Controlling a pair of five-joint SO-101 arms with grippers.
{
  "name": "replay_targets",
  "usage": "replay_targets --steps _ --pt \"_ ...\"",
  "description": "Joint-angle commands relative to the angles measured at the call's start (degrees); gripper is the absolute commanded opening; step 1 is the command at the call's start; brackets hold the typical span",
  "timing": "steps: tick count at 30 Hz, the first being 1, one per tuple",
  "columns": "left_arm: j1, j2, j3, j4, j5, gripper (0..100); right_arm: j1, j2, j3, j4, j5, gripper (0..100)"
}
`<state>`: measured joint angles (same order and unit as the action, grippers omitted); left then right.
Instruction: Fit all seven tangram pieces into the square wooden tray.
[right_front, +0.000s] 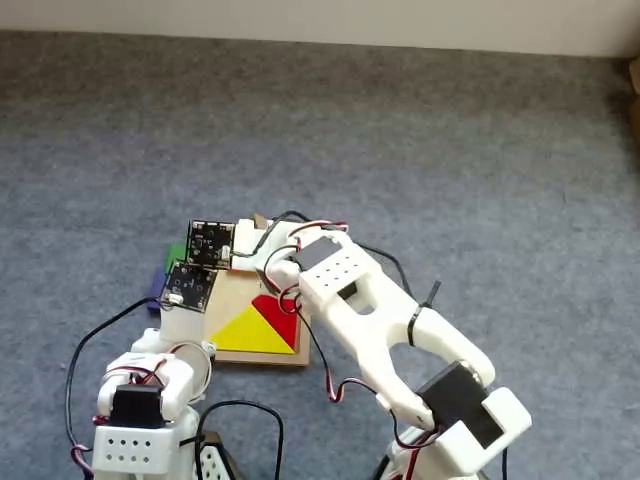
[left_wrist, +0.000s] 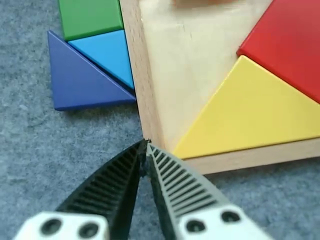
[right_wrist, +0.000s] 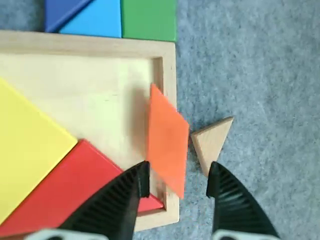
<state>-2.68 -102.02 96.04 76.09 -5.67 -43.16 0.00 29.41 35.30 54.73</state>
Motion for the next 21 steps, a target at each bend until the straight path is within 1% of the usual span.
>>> replay_targets --steps 1,5,11,13,16,19,20,21 --pt "0.92 -2.15 1.10 0.00 -0.70 0 0.40 -3.82 -0.75 -0.66 -1.23 18.3" --pt "0.92 -2.15 1.10 0.00 -0.70 0 -0.04 -10.77 -0.40 -0.57 -1.23 18.4" --pt "0.92 -2.15 1.10 0.00 -0.70 0 0.31 -18.15 -0.92 10.15 -1.67 18.0" --pt "0.92 -2.15 1.10 0.00 -0.70 0 0.40 -20.26 -1.01 13.67 -4.92 17.6" --pt "0.92 -2.15 1.10 0.00 -0.70 0 2.51 -23.34 -1.01 18.33 -10.02 10.5" --pt "0.92 -2.15 1.10 0.00 -0.70 0 6.29 -26.77 -0.84 22.64 -13.89 1.9" --pt "0.92 -2.15 1.10 0.00 -0.70 0 7.69 -28.18 -0.66 24.13 -15.47 0.2" --pt "0.92 -2.15 1.10 0.00 -0.70 0 9.45 -29.58 -0.57 25.89 -16.97 0.4"
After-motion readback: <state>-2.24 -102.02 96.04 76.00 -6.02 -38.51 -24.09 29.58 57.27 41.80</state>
